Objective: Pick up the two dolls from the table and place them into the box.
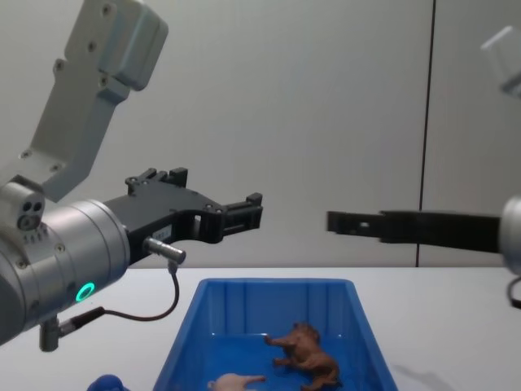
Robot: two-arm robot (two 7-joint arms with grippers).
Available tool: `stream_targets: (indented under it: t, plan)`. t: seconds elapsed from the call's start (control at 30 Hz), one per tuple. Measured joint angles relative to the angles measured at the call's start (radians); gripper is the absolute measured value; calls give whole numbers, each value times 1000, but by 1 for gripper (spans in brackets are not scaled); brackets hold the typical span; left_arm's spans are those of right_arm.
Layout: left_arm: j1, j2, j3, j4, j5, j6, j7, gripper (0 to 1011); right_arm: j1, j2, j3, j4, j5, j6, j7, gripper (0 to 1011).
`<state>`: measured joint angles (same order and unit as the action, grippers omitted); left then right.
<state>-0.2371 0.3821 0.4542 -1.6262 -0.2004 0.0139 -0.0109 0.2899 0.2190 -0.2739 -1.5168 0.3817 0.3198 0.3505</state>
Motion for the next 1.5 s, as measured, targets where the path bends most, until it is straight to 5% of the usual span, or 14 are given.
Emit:
stream_targets:
  t: [0.6,1.1,1.5]
  plan:
    - [15,13,-5,-18,6,13,16,1001,-83,86,47,-80,43,-64,20,1001]
    - [143,115,-25,-127,-21,88,150,1001,-100,104,57,-96,52,-77,24,1001]
    - [242,180,-37,-140,-68,90,211,1002,-105,109,60,-101,55,-80,25,1001]
